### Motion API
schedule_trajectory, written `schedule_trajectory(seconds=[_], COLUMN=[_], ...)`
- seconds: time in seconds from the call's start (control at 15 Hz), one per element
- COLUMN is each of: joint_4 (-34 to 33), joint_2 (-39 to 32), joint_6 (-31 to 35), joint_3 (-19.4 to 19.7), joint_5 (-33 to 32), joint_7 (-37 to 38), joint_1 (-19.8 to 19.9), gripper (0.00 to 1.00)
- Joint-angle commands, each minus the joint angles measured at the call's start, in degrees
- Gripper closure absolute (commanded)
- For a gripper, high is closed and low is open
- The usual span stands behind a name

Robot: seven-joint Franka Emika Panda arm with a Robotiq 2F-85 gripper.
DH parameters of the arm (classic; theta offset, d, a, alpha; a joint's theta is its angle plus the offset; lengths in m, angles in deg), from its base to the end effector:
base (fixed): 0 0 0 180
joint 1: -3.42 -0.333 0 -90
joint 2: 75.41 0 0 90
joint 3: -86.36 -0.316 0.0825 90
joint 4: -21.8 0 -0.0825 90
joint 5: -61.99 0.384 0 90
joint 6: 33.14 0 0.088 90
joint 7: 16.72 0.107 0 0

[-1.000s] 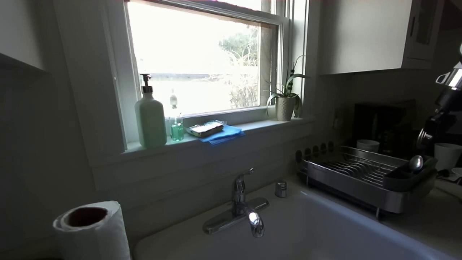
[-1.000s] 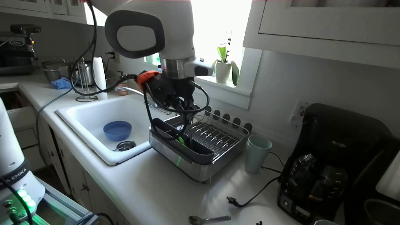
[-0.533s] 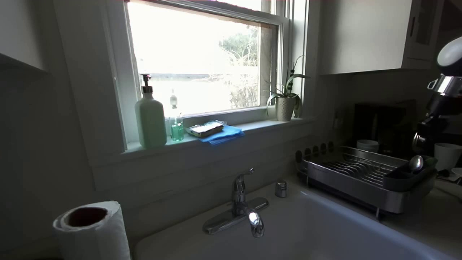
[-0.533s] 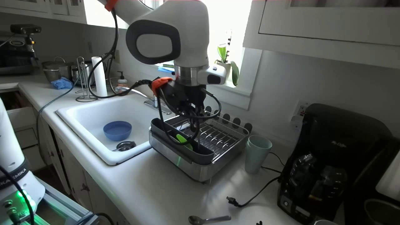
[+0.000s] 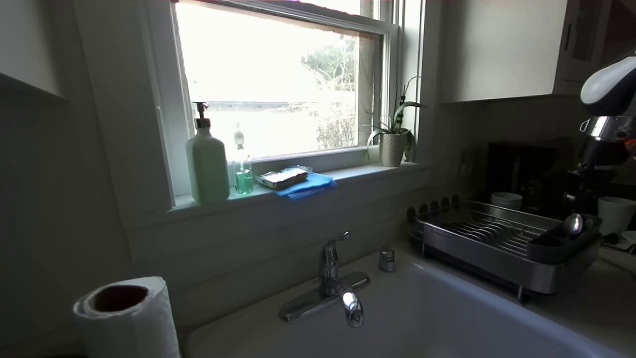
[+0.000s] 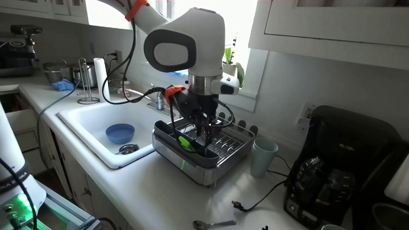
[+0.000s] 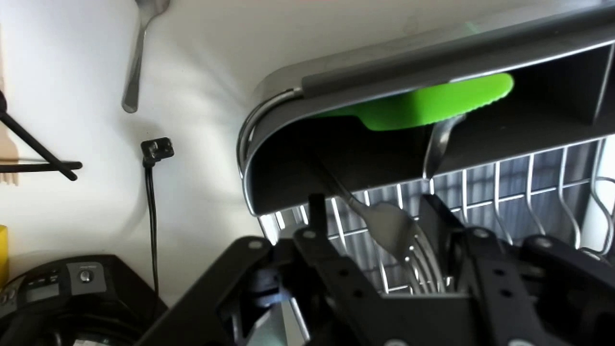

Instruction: Place the fork in the right compartment, the spoon in the left compartment and the knife in the middle compartment

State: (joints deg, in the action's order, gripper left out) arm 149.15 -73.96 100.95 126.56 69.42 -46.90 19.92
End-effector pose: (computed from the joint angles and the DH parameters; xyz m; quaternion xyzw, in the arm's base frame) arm 0.2956 -0.4480 0.3962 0.9589 -0.2694 0.0890 0.0049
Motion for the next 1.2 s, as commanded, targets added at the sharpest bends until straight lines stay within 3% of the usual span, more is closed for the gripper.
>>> schedule_trajectory(seconds=[0.0,0.2,0.67,0.73,0.8,1.0,1.07,1.13], joint_4=[-2.4,-2.9,-4.3,-4.4,-4.3,-4.4,-4.5,-4.6], joint_2=[-1.4,-0.8,-2.1,-2.3,-2.5,-3.0,-3.2,-3.3], joint_6=[-3.1,-6.3,-13.1,-13.6,-13.2,-12.6,-12.7,-12.8], joint_3=[-2.9,-4.6,-7.0,-7.2,-7.4,-7.9,-8.0,-8.2], joint_5=[2.9,2.7,1.1,1.3,1.2,1.7,1.9,2.1], joint_7=[-2.4,-1.7,0.2,-0.2,-0.1,-1.0,-1.3,-1.7], joint_1=[2.7,3.7,5.9,6.2,6.5,7.3,7.5,7.7], gripper=[0.17,0.00,0.00,0.06,0.26,0.48,0.44,0.20])
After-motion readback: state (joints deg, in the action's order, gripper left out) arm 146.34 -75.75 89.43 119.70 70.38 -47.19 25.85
